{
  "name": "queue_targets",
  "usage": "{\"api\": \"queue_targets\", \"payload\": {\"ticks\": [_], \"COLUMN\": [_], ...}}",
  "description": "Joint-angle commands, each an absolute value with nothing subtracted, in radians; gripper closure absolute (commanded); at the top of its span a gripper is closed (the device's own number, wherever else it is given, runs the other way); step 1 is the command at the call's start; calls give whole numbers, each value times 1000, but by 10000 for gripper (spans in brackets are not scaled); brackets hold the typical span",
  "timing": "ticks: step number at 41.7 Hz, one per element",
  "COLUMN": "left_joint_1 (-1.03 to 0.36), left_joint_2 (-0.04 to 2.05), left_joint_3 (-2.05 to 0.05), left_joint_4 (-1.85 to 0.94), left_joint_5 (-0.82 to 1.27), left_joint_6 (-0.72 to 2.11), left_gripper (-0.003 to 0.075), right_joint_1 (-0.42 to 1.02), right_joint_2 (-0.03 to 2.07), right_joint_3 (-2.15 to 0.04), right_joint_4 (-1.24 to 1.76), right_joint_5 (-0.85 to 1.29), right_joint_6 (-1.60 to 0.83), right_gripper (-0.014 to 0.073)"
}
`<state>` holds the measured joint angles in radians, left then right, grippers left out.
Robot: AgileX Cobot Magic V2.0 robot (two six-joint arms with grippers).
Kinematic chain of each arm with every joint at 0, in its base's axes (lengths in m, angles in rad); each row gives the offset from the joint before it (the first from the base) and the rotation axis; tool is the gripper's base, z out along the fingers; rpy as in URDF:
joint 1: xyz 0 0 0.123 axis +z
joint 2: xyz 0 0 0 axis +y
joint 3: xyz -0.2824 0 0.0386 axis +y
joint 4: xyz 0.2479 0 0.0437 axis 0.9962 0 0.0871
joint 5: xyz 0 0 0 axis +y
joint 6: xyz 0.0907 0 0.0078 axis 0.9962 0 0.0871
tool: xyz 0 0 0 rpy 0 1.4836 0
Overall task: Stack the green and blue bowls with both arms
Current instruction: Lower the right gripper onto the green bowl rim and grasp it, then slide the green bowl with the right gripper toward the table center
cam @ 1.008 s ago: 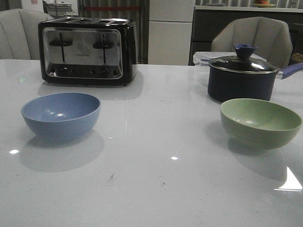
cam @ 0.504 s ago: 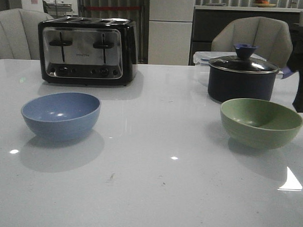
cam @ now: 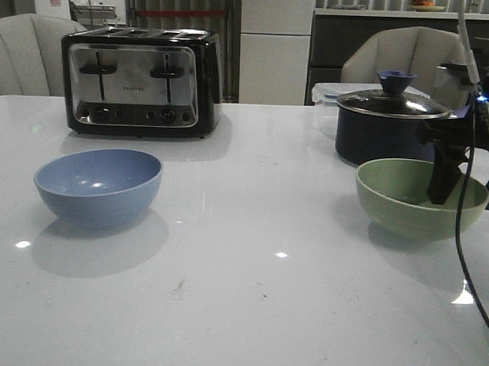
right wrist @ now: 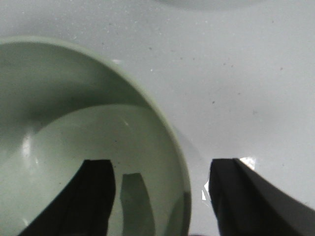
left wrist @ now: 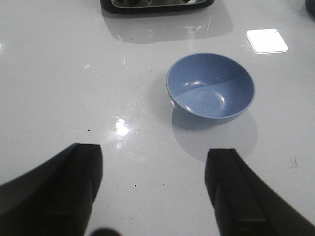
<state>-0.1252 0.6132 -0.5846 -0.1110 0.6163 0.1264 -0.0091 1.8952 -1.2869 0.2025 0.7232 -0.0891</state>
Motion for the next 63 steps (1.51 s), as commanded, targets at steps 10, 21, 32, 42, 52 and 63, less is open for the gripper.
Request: {"api": "queue_targets", "payload": {"ticks": [10,21,32,42,52,63], "left_joint_1": [-133,-133,-133,-133,-133,-133], "left_joint_2": [619,619,619,619,619,619], "left_joint_3": [-611,-611,-611,-611,-611,-611], "left_joint_4": [-125,-125,-125,-125,-125,-136], "left_joint_5": [541,541,541,541,541,541], "left_joint_6": [124,124,124,124,124,124], "left_gripper": [213,213,213,213,213,213], "right_joint_1": [-15,-15,-12,30,224,388], "right_joint_2": [1847,1777,1621,1534,1579,1720], "right_joint_3": [-1322,-1322,-1316,-1262,-1189,-1193], "right_joint_4": [193,193,193,222,230,289], "right_joint_5": [709,721,786,778,693,569], "right_joint_6": [-106,-108,-154,-179,-186,-186], "right_gripper": [421,554,554,554,554,554]}}
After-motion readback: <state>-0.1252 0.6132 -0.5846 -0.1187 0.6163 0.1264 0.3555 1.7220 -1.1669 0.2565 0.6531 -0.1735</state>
